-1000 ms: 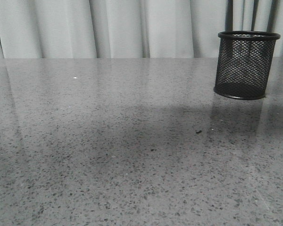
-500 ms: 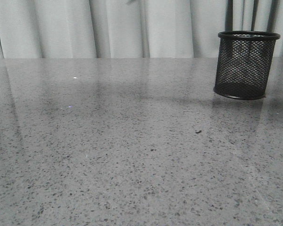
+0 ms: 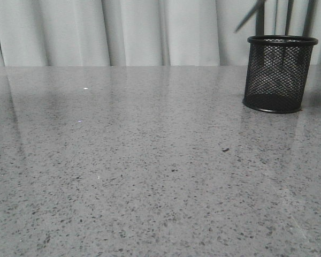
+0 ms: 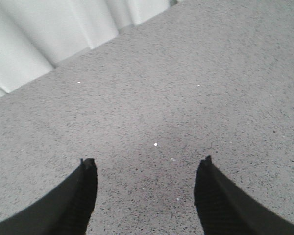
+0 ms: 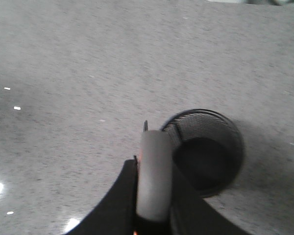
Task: Put scissors into bucket
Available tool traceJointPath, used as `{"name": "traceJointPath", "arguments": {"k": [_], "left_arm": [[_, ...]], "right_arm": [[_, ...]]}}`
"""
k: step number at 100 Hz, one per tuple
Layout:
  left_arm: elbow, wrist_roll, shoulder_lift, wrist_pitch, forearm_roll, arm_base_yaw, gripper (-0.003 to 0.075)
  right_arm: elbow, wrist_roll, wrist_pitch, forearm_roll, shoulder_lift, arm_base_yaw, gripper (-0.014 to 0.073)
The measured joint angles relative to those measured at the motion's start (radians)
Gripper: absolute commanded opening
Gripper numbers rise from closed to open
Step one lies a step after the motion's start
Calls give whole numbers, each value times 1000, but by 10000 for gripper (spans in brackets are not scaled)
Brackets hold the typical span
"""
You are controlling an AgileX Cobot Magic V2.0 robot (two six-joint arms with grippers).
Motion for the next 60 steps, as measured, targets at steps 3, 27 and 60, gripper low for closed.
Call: {"name": "traceJointPath", "arguments": {"k": [3, 27, 60], "left_arm": [[0, 0, -4, 0, -1, 3, 407], [-1, 0, -14, 2, -12, 5, 407], [-1, 0, -14, 2, -12, 5, 407]], "right_arm": [[-19, 11, 12, -23, 9, 0, -55], [-102, 61, 84, -135, 49, 0, -55], [-167, 68, 152, -139, 63, 0, -55]]}}
